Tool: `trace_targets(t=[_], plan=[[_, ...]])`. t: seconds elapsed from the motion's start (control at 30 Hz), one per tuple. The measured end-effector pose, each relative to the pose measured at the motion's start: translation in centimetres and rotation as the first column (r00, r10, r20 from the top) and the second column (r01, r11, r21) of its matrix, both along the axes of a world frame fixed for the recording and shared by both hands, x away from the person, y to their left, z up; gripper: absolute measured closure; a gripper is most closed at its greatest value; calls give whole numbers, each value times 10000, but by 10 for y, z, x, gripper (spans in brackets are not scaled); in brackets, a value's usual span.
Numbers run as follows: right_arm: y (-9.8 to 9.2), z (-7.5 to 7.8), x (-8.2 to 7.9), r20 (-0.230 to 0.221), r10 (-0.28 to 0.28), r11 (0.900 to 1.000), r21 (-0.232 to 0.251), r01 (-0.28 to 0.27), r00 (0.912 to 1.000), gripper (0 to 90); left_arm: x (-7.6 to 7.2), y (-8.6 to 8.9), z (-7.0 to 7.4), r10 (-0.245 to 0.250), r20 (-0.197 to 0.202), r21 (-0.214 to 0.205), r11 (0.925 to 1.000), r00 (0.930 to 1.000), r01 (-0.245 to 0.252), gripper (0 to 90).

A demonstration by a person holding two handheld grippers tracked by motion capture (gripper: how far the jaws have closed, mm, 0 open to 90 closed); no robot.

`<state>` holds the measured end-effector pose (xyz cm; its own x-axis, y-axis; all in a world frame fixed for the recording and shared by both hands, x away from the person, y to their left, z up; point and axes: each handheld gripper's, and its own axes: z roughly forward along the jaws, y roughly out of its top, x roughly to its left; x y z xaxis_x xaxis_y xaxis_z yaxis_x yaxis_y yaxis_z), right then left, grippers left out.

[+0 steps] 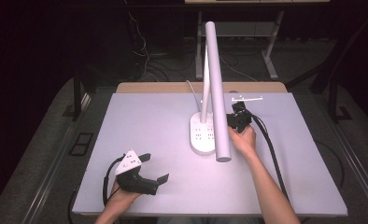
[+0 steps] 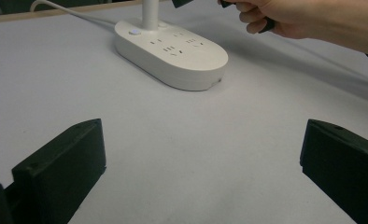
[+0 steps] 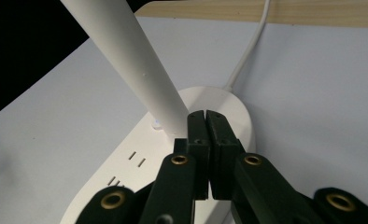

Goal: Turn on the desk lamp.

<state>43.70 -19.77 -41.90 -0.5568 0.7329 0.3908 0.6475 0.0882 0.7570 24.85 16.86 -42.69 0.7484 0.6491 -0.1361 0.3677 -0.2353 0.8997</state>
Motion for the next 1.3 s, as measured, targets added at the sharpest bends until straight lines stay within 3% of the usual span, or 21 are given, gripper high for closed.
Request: trace_targets(t=[0.5, 0.8, 0.9, 0.93, 1.1, 1.13, 1.17, 1.27, 1.3], plan=[[-21, 28, -14, 333, 332, 9988, -364, -320, 9989, 875, 0, -1, -1, 23, -23, 4, 10000, 10000, -23, 0], [-32, 39, -28, 294, 509, 9968, -633, -489, 9983, 805, 1, -3, -2, 15, -60, 49, 10000, 10000, -15, 0], [-40, 41, -37, 192, 499, 9965, -674, -485, 9986, 656, 2, -2, -1, 39, -39, 47, 10000, 10000, -38, 0], [-40, 41, -37, 192, 499, 9965, -674, -485, 9986, 656, 2, -2, -1, 51, -42, 45, 10000, 10000, -51, 0], [-49, 46, -50, 412, 444, 9981, -448, -426, 9982, 372, 2, -3, -2, 43, -109, 91, 9999, 9999, -42, 0], [-51, 47, -55, 419, 396, 9980, -506, -374, 9983, 221, 2, -4, -2, 54, -121, 84, 10000, 9999, -53, 0], [-51, 47, -55, 419, 396, 9980, -506, -374, 9983, 221, 2, -4, -2, 47, -111, 95, 9999, 9999, -46, 0], [-54, 47, -65, 460, 533, 9945, -929, -488, 9975, 19, 2, -4, -2, 51, -107, 96, 9999, 9999, -50, 0], [-54, 47, -65, 460, 533, 9945, -929, -488, 9975, 19, 2, -4, -2, 56, -110, 90, 9999, 9999, -55, 0]])
